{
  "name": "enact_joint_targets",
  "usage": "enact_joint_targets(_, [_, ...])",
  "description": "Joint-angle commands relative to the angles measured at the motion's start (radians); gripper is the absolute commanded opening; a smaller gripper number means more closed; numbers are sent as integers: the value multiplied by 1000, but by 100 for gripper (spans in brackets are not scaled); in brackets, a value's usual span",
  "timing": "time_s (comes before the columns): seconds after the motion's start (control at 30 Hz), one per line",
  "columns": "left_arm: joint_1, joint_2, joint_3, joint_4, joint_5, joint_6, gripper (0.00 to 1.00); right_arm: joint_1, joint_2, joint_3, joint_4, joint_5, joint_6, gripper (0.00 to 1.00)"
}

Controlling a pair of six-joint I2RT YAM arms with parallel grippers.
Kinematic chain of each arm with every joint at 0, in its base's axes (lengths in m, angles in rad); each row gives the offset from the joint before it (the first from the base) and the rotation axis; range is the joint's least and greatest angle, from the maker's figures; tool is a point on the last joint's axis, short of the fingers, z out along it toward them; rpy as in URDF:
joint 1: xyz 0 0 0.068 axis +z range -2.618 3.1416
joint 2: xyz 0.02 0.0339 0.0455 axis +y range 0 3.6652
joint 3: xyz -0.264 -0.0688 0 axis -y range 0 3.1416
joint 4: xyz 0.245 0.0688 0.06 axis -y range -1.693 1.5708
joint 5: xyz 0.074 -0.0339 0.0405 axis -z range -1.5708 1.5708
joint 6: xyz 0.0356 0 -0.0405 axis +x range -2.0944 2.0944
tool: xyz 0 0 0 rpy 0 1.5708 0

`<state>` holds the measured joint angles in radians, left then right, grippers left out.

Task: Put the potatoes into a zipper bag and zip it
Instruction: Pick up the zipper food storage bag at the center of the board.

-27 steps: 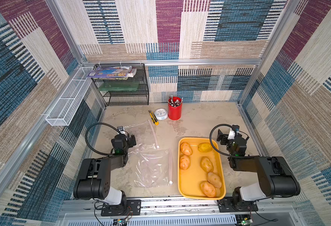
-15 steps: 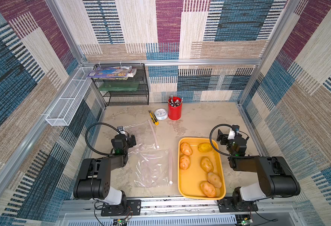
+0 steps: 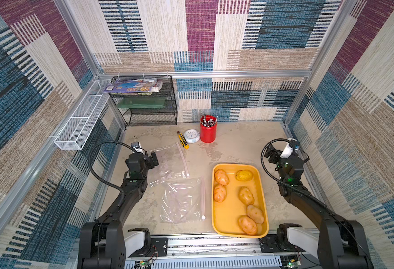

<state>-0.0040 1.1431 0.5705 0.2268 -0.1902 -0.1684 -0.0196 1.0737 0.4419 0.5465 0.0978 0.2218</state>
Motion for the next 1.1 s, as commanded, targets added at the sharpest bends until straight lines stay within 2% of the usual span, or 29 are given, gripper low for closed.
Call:
enact_joint_targets(0.0, [-1, -116, -29, -79, 63, -101, 99, -3, -97, 8, -171, -3, 255, 96])
enact_joint_targets(0.1, [-1, -259, 17, -325, 1, -266, 99, -32, -164, 47, -305, 32, 396, 96])
enact_joint_targets(0.13, [-1, -293, 16, -358, -16, -283, 99, -53, -177, 42, -309, 5, 420, 95])
enact_joint_targets(0.2, [1, -361, -15, -387, -100, -299, 99, -99, -209, -13, -211, -132, 456, 96])
enact_joint_targets(0.27, [2, -425, -41, -447, -177, -328, 99, -126, -239, -75, -127, -177, 531, 96])
enact_joint_targets(0.3, [5, -463, -48, -484, -186, -356, 99, -134, -247, -103, -70, -201, 554, 95])
enact_joint_targets(0.37, [7, -552, -62, -532, -128, -393, 99, -135, -241, -117, 4, -255, 555, 96])
enact_joint_targets(0.4, [7, -605, -70, -560, -105, -418, 99, -122, -229, -98, -7, -261, 540, 96])
enact_joint_targets(0.5, [7, -763, -107, -663, -182, -565, 99, -33, -179, 14, -150, -192, 459, 96])
enact_joint_targets(0.57, [7, -860, -147, -612, -125, -520, 89, 36, -155, 76, -209, -147, 397, 96])
enact_joint_targets(0.63, [7, -901, -156, -579, -19, -479, 94, 128, -149, 117, -262, -57, 352, 96])
enact_joint_targets(0.7, [6, -883, -124, -551, 146, -412, 99, 209, -141, 156, -296, 13, 313, 96])
enact_joint_targets(0.83, [-4, -770, -48, -547, 319, -407, 90, 252, -89, 223, -354, -6, 315, 99])
enact_joint_targets(0.9, [-34, -683, -9, -550, 383, -425, 80, 257, -51, 257, -387, -29, 332, 100])
enact_joint_targets(0.93, [-70, -635, 6, -553, 390, -437, 76, 263, -29, 273, -406, -40, 337, 98])
enact_joint_targets(1.0, [-174, -550, 27, -568, 321, -443, 73, 279, 5, 309, -467, -44, 344, 95])
enact_joint_targets(1.07, [-338, -460, 58, -602, 161, -439, 72, 296, 27, 334, -519, -38, 344, 93])
